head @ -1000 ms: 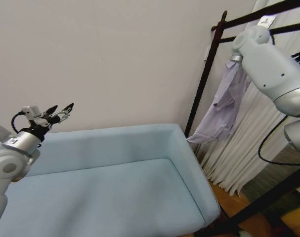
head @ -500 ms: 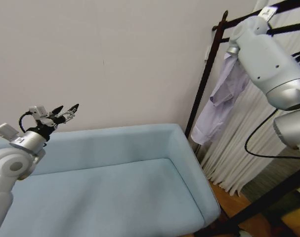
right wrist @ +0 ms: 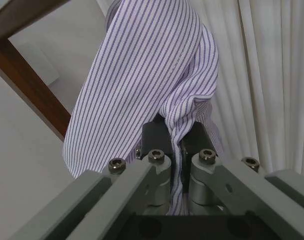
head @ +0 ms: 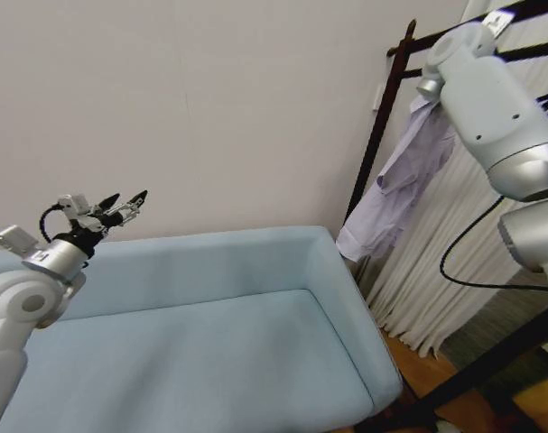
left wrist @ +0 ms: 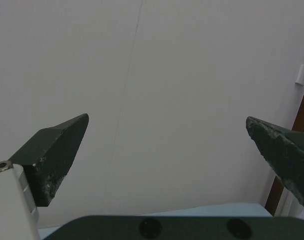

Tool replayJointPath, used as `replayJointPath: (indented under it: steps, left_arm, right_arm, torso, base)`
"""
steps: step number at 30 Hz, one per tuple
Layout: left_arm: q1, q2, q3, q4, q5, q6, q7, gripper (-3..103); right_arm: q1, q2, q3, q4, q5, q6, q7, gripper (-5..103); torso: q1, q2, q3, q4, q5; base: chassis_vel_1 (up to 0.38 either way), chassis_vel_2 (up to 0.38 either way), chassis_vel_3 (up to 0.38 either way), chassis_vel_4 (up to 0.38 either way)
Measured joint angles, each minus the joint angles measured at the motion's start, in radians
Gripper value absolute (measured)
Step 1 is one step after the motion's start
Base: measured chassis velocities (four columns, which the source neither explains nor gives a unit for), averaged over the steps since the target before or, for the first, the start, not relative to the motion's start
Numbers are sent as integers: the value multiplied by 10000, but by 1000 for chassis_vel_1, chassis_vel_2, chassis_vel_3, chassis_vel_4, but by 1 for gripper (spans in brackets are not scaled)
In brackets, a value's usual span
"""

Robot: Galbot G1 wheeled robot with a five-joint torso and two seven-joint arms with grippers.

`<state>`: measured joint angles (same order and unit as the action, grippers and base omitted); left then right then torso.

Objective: Pick up the clothes from the sofa and hang them on the clothes hanger.

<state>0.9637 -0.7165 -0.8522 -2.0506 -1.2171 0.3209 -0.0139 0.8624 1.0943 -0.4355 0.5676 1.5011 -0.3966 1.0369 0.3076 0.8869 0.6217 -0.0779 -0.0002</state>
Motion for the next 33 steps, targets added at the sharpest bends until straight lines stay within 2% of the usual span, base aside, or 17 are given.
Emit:
replayJointPath:
  steps: [12,21,23,26,27,29,30,33]
  left_arm:
    - [-141,39,153,20,-6,-8,41,100]
    - [-251,40,305,45,5,-13,37,100]
    - [-287,40,347,59,12,-14,36,100]
    - [-399,19,476,90,54,-14,34,100]
    - [-441,4,529,94,72,-14,30,100]
    - [-585,-64,701,100,115,-15,16,100]
    - [-585,-64,701,100,115,-15,16,100]
    - [-668,-141,827,112,187,-14,-6,100]
  right_arm:
    - [-345,-228,11,460,35,22,62,3]
    - [-518,-502,-384,709,-236,-115,-508,-1]
    - [-546,-600,-544,789,-272,-180,-597,3]
    - [-585,-764,-749,964,-404,-277,-738,19]
    - [-590,-804,-776,1024,-424,-317,-758,19]
    - [-593,-888,-919,1126,-559,-362,-818,30]
    - [-593,-888,-919,1126,-559,-362,-818,30]
    - [-615,-1015,-1047,1353,-605,-380,-839,46]
  torso:
    - [0,0,0,-1,1]
    - [0,0,0,-1,3]
    - [0,0,1,-2,5]
    - [0,0,1,-2,8]
    - [1,-1,1,-2,6]
    - [0,-1,1,-1,3]
    - [0,-1,1,-1,3]
    - [0,-1,1,0,3]
  base:
    - [0,0,0,0]
    - [0,0,0,0]
    - [0,0,0,0]
    - [0,0,0,0]
    - [0,0,0,0]
    - [0,0,0,0]
    - [0,0,0,0]
    - [0,0,0,0]
